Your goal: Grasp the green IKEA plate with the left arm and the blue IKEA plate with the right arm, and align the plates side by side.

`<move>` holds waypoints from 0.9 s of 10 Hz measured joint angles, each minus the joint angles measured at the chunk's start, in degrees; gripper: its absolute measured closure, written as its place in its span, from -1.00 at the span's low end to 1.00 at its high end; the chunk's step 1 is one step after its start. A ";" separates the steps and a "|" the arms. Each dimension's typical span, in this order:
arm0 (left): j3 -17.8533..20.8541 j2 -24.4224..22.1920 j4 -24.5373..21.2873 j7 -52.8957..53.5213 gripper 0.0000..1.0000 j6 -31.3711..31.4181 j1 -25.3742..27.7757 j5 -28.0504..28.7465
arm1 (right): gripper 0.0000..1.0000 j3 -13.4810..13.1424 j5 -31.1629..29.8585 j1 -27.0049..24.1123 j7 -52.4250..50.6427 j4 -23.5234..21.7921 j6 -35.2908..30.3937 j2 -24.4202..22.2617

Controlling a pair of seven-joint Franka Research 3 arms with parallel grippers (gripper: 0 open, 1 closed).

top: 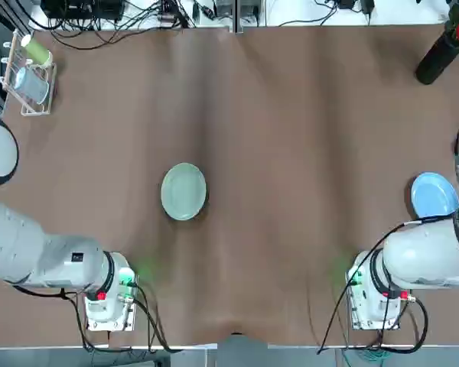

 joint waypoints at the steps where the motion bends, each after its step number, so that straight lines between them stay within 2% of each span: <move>1: 0.00 0.00 0.00 0.00 -0.95 0.00 0.00 0.00 | -1.00 0.02 0.00 0.00 -0.02 0.00 0.00 0.00; 6: -0.02 1.10 -0.09 0.00 -0.95 0.00 -0.05 0.00 | -0.97 0.09 0.00 0.02 -0.05 -1.15 0.03 0.02; 8: -0.03 1.14 -0.61 -0.16 -0.95 -0.46 -0.05 0.00 | -0.94 0.02 -0.69 0.00 -0.11 -4.87 0.93 -0.02; 9: -0.09 -0.05 -2.62 -0.47 -0.95 -0.89 -0.05 0.00 | -0.90 -0.03 -1.80 -0.02 -0.13 -7.53 2.64 -0.17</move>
